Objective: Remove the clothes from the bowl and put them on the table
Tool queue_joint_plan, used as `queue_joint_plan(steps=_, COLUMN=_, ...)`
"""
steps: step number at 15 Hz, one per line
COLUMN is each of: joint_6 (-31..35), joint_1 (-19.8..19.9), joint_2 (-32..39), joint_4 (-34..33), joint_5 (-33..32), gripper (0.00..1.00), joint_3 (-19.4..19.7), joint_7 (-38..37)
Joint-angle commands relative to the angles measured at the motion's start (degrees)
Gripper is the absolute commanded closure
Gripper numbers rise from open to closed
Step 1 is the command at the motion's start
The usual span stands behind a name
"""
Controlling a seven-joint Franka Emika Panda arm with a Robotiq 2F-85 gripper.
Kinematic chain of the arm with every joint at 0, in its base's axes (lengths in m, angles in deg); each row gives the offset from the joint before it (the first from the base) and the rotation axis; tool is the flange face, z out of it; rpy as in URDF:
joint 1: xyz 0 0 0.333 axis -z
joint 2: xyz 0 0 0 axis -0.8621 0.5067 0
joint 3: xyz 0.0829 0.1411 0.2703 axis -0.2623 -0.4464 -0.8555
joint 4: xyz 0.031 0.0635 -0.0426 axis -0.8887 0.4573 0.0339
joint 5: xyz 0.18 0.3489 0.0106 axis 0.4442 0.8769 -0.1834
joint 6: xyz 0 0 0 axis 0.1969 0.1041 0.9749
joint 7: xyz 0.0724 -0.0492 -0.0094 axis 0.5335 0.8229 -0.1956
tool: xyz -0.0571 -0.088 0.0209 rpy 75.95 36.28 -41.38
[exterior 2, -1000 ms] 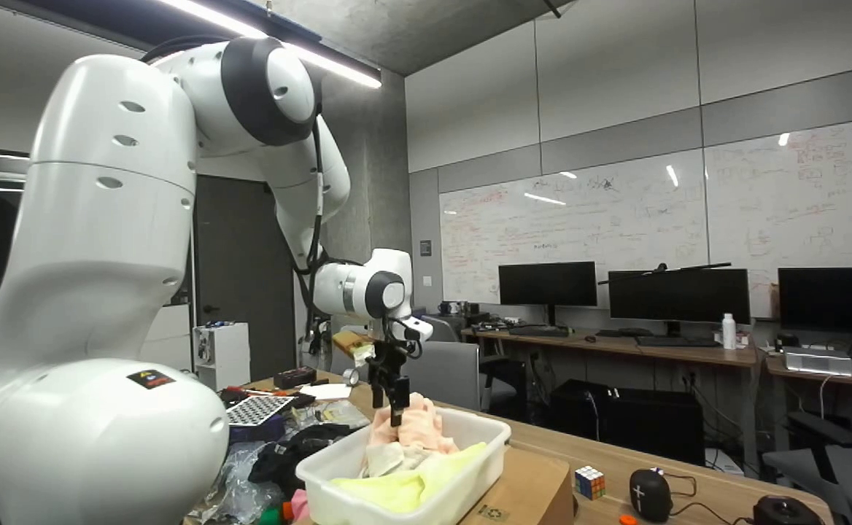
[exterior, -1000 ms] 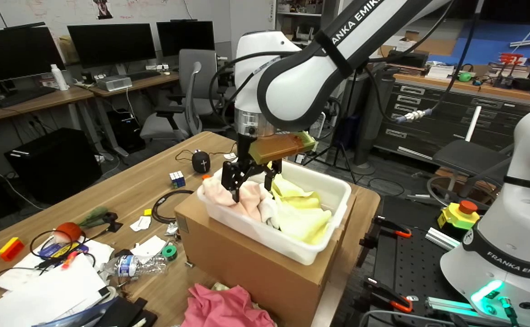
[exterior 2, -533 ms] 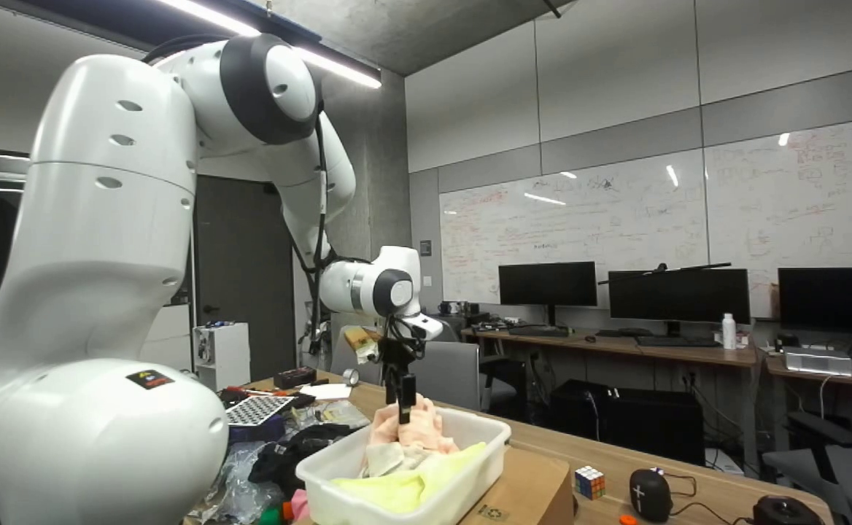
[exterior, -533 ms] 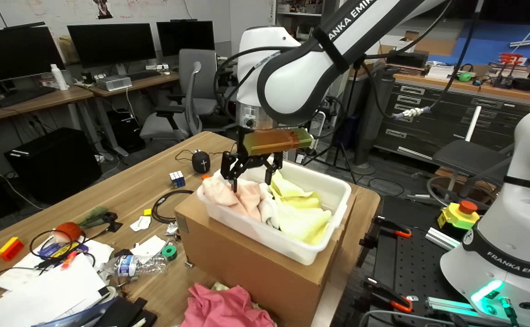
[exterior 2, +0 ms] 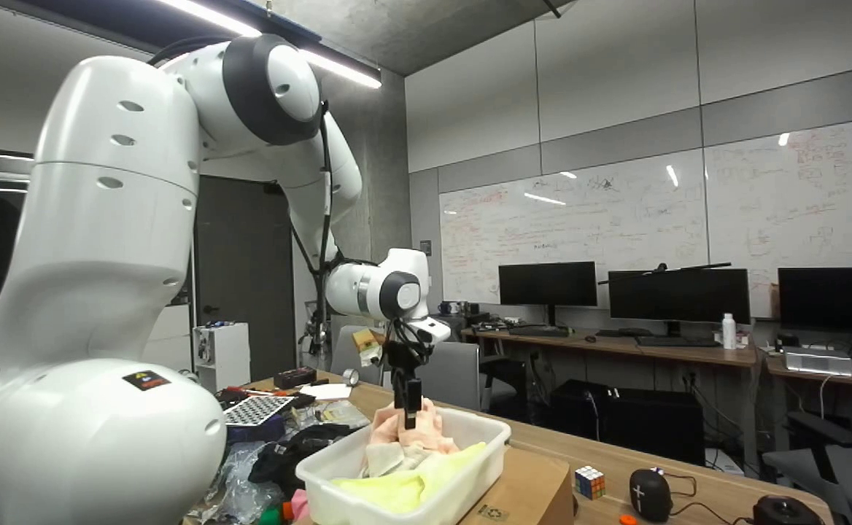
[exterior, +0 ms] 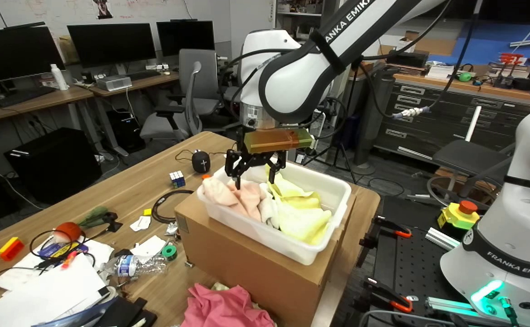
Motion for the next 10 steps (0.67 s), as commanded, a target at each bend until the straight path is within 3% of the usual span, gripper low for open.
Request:
queue_joint_plan(steps=1, joint_6=-0.5, joint_1=-0.1, joint_2=1.3, joint_4=-0.6, joint_5=0.8, gripper=0.0, joint_3=-0.1, joint_7=-0.6)
queue_joint_plan(steps=10, joint_6=0.6, joint_1=-0.9, joint_2=5.4, joint_4=-0.5, joint_5=-0.2, gripper=0.0, joint_3=0.3, joint_7=-0.5)
